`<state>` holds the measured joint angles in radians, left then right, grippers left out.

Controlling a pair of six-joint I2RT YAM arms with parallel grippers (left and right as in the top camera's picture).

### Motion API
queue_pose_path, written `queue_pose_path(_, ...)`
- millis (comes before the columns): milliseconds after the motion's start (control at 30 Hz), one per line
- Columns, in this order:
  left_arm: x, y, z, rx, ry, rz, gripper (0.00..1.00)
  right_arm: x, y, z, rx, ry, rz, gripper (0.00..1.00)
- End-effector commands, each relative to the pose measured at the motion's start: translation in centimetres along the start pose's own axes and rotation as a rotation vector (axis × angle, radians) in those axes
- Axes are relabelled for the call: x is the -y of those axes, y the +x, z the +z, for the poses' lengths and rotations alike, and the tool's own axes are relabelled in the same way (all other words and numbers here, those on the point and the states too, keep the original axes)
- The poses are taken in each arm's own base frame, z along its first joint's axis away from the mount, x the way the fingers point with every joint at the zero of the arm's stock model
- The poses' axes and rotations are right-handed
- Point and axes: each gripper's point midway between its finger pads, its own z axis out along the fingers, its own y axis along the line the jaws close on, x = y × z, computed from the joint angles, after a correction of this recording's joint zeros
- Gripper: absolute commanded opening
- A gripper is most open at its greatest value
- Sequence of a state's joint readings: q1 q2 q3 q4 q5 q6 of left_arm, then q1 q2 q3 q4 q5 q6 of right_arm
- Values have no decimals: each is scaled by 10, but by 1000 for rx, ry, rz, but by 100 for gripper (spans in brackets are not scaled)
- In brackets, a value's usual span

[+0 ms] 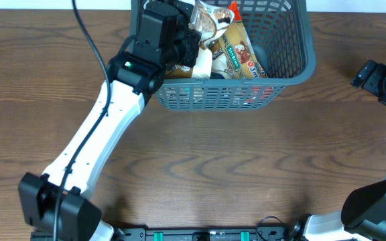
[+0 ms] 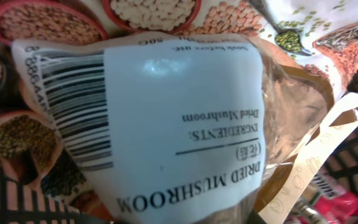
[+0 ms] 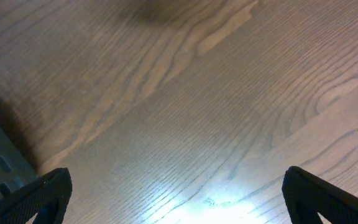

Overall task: Pack container
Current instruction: 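Carry the mushroom pouch over the basket and release it inside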

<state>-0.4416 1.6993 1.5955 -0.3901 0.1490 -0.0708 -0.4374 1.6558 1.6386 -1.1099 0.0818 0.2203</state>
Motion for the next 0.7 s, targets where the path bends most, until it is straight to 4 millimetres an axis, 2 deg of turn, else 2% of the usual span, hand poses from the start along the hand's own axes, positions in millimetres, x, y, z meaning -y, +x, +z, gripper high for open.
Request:
queue_pose_path(0,-2,5,8,-23,-12,10,5,1,0,-1,3,3,12,99)
queue_pose_path(367,-9,37,36,-125,-26,1,6,1,0,-1,3,3,12,99)
queue_pose_path(533,-12,54,43,-184,-34,0,6,1,0,-1,3,3,12,99)
queue_pose_path(667,-13,58,44,-196,-35,3,6,1,0,-1,3,3,12,99)
